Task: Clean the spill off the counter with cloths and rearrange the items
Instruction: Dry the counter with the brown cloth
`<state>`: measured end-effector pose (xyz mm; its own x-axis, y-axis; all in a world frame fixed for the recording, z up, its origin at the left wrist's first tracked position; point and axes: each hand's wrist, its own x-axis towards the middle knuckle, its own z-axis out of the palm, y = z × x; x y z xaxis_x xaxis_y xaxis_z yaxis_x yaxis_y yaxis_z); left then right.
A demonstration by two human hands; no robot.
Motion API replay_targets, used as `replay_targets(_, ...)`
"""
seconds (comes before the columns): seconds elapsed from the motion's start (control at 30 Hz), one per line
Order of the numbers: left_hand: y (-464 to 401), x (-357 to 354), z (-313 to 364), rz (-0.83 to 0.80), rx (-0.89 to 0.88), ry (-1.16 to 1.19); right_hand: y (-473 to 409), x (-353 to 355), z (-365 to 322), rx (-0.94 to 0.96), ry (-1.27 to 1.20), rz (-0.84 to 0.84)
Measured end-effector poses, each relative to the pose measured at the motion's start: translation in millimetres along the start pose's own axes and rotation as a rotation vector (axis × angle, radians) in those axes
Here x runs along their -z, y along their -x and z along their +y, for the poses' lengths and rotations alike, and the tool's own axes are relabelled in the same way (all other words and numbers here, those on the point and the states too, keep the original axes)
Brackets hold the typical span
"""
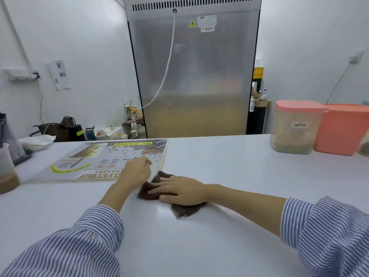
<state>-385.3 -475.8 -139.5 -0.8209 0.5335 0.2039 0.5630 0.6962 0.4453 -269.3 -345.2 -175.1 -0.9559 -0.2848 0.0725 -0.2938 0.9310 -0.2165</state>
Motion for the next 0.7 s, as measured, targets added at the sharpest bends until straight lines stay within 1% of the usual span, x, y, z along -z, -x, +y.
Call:
replay_targets(0.03,5.8,4.2,-2.5,-0.007,-0.019,0.012,7.4,2.1,2.0,-0.026,-0.018,0.020)
replay_targets(0.07,11.7,9.8,-5.4,-0.012,-0.033,0.024,9.3,4.9,8.4,-0.111,-0.010,0.063)
replay_targets(0.17,32.7,30.9,-16.0,-0.042,-0.029,0.059,-6.7,5.9,23.6,-0.548,0.101,0.203)
replay_targets(0.2,39.9,36.4,-22.1,-0.052,-0.025,0.062,-12.8,1.4,18.1,-0.604,0.140,0.216)
replay_targets(0.23,47.2,40.2,-28.8,-0.049,-0.022,0.066,-16.7,-5.1,7.1,-0.590,0.159,0.208)
replay_targets(0.33,66.7,41.8,-47.3,-0.028,-0.016,0.089,-4.5,-19.3,-47.3,-0.365,0.159,0.132)
replay_targets(0.43,82.8,35.8,-56.1,-0.077,-0.037,0.103,44.2,-25.0,-109.0,-0.120,0.158,0.083)
replay_targets(0.47,87.1,34.3,-57.3,-0.107,-0.047,0.100,63.5,-28.1,-123.2,-0.062,0.123,0.066)
replay_targets(0.5,90.6,33.9,-57.8,-0.132,-0.059,0.102,82.7,-29.4,-128.6,-0.051,0.077,0.052)
replay_targets(0.53,93.3,35.0,-57.6,-0.143,-0.070,0.115,99.6,-26.3,-127.2,-0.082,0.040,0.049)
replay_targets(0.6,98.1,41.4,-54.8,-0.136,-0.081,0.165,122.8,-15.7,-106.8,-0.236,0.001,0.064)
replay_targets(0.7,107.4,51.1,-45.5,-0.112,-0.129,0.206,131.2,-0.6,-59.2,-0.572,0.052,0.111)
